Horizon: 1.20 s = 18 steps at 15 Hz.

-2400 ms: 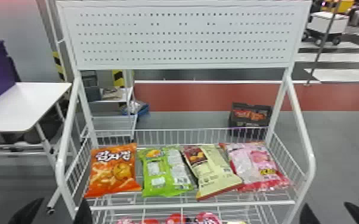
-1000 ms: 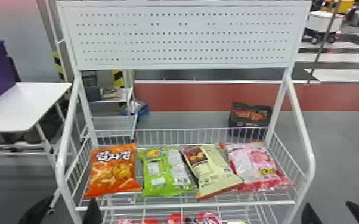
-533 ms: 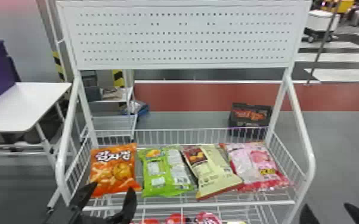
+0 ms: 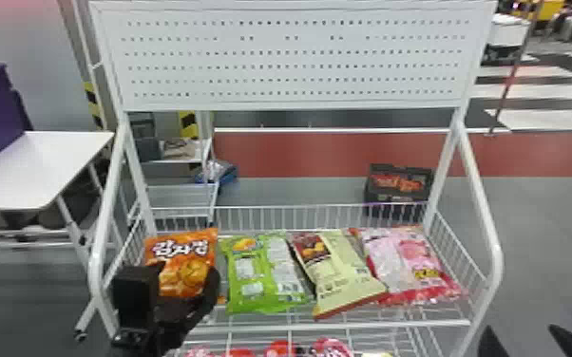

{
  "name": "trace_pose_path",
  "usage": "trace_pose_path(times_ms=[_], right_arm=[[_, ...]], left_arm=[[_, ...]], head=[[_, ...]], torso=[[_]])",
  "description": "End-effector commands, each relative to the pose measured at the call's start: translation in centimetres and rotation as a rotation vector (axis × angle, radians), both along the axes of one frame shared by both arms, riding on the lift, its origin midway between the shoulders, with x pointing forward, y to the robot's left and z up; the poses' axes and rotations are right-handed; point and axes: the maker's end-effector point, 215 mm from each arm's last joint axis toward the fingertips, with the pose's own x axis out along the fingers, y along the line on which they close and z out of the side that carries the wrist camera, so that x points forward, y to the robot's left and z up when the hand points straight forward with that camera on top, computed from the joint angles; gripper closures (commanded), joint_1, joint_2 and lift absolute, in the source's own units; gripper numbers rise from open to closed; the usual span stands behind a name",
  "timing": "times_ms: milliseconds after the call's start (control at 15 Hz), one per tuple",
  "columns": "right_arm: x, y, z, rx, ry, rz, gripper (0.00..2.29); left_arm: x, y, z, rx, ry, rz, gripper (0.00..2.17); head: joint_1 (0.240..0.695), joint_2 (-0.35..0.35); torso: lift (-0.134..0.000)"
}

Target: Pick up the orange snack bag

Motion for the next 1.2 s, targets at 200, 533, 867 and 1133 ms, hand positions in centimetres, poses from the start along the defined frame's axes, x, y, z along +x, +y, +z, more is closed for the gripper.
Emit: trace_pose_path(times_ms=[200, 533, 867, 1133], right_arm=[[0.1, -0.2, -0.3, 0.001, 0.005, -0.002, 0.17], [0.3, -0.4, -0.6, 0.001, 0.008, -0.005, 0.17], [0.4, -0.5, -0.6, 0.001, 0.006, -0.004, 0.17], [0.4, -0.5, -0.6, 0.001, 0.003, -0.004, 0.17]], left_arm=[[2.3, 1.9, -2.5, 0.036, 0.080, 0.028, 0.16], [2.8, 3.5, -5.3, 0.058, 0.148, 0.055, 0.23], [2.5, 4.1, -5.4, 0.057, 0.150, 0.071, 1.58], [1.7, 4.0, -4.8, 0.048, 0.138, 0.069, 1.87]], head=[[0.499, 0.000], [0.499, 0.000], [0.499, 0.000], [0.499, 0.000]], torso=[[0.000], [0.000], [0.000], [0.000]])
